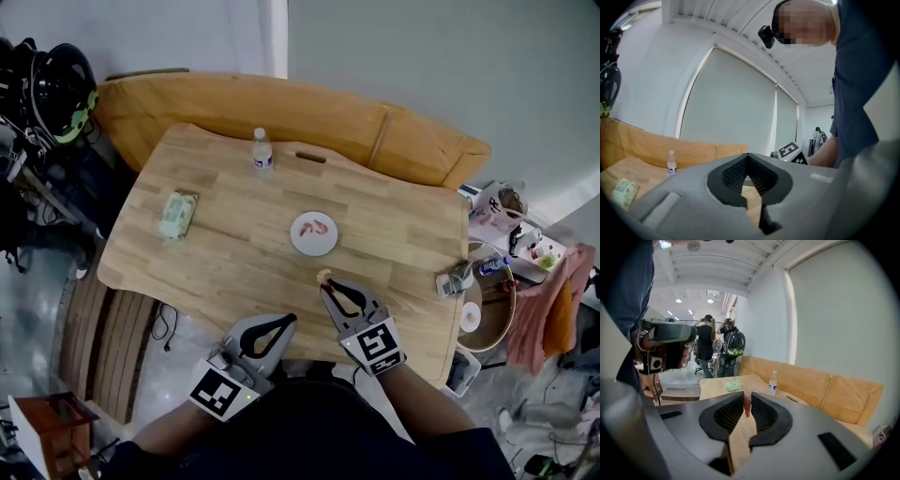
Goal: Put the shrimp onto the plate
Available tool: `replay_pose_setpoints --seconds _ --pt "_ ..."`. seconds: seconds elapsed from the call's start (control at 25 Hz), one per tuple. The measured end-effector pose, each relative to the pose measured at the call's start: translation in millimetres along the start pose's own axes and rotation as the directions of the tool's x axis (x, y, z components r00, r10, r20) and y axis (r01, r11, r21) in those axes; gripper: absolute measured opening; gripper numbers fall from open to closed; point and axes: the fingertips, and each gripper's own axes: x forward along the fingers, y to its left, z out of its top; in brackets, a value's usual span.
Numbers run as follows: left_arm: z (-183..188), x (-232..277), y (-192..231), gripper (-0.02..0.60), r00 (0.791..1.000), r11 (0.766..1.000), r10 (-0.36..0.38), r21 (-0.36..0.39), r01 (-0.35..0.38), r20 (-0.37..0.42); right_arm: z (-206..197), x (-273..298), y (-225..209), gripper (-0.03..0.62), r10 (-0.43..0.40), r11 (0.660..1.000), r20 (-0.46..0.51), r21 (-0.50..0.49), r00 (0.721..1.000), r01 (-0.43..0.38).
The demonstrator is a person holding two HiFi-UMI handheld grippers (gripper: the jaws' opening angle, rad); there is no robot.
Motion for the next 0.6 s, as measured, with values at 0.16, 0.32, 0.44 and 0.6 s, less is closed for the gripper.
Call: replay_pose_setpoints --seconds 0.16,0.32,0.44,0.6 --pt "1 3 6 -0.002 0.999 0.999 0.034 -0.004 -0.034 -0.008 -22 24 -15 0.058 0.015 1.000 -0.048 -0.013 0.999 -0.016" --pt "-1 5 12 -0.002 0.998 0.998 0.057 -0.012 -0.057 -0.012 -46 55 -27 0.058 0.033 0.998 -0.085 -0.042 0.996 -0.036" --pt "-4 5 16 -0.002 0.998 0.998 0.065 -0.004 -0.065 -0.022 -64 77 -32 0.058 0.048 0.997 -0.119 -0.061 0.992 -0.055" --pt "-6 7 23 -0.002 0.996 0.997 0.082 -0.010 -0.083 -0.034 -93 103 -49 0.058 0.045 0.998 -0.190 -0.039 0.981 -0.054"
